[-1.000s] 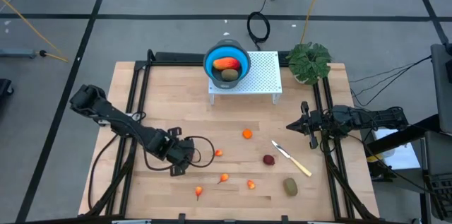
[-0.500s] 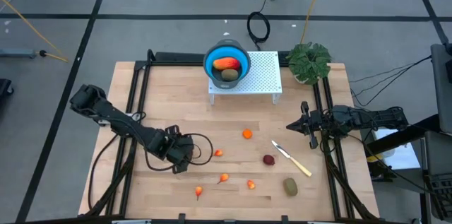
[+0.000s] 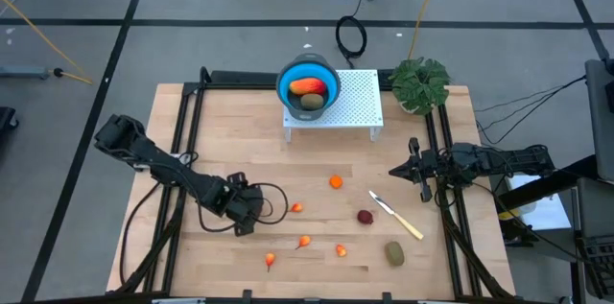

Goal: Pick & Place Fruit
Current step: Put the pomegranate into the blue strainer bowl on the shelf

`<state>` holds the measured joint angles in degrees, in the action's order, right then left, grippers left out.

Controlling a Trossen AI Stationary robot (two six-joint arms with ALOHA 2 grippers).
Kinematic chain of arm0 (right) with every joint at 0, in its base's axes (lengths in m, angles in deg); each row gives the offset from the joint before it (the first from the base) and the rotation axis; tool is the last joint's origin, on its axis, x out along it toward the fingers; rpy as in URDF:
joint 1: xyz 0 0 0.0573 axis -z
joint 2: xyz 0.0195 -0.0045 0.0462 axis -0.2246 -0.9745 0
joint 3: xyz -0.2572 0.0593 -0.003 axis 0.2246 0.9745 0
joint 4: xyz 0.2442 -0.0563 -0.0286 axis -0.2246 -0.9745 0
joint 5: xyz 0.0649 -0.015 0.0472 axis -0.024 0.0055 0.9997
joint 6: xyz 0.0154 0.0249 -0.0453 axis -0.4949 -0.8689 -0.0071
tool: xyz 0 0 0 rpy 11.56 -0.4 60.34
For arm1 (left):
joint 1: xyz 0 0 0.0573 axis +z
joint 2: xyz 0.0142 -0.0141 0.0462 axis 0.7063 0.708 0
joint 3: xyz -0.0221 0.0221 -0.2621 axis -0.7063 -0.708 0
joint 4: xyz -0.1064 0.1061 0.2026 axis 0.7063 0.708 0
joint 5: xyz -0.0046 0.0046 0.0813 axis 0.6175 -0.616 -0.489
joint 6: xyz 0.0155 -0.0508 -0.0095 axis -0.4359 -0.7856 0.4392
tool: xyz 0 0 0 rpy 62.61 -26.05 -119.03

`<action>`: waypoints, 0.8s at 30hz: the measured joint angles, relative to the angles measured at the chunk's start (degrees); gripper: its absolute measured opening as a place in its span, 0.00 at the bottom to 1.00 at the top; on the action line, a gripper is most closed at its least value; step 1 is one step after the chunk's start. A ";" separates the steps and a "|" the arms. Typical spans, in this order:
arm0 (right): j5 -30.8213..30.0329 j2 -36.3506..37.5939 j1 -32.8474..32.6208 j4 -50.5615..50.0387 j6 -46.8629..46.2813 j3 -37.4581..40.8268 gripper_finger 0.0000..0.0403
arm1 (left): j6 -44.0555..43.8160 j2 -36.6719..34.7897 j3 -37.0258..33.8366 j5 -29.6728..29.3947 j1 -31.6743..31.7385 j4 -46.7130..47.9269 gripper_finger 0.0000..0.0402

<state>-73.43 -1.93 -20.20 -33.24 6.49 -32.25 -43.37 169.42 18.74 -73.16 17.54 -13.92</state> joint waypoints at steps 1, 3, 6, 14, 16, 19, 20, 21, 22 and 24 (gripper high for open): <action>0.00 -0.01 0.00 0.00 0.00 0.00 0.00 | -0.01 0.00 -0.38 0.01 0.13 -0.38 0.83; 0.00 -0.01 0.02 -0.02 0.00 0.00 0.00 | 0.01 0.00 -1.32 0.08 0.40 -1.95 0.83; 0.00 -0.01 0.00 -0.01 0.00 0.00 0.00 | 0.03 0.00 -2.88 0.26 0.71 -6.17 0.83; -0.02 -0.01 0.00 0.00 0.00 0.00 0.00 | 0.55 0.00 -6.19 0.17 2.13 -11.62 0.83; -0.02 0.00 0.00 -0.02 0.00 0.00 0.00 | 0.61 0.02 -7.14 0.28 2.38 -12.94 0.83; -0.02 -0.01 0.00 0.00 0.00 -0.02 0.00 | 2.37 0.02 -8.12 0.35 2.38 -13.73 0.83; -0.02 -0.01 0.00 0.00 0.00 0.00 0.00 | 3.32 0.02 -8.47 0.37 2.36 -14.27 0.83; -0.02 -0.01 0.02 0.00 0.00 0.00 0.00 | 4.20 0.02 -8.79 0.38 2.35 -14.73 0.83; -0.02 -0.01 0.02 0.00 0.00 0.00 0.00 | 5.11 0.02 -9.05 0.38 2.35 -15.05 0.83; -0.02 -0.01 0.00 0.00 0.00 0.00 0.00 | 6.56 0.02 -9.55 0.39 2.36 -15.25 0.83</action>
<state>-73.45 -1.94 -20.20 -33.24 6.49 -32.25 -36.81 169.44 9.19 -72.76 19.90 -29.16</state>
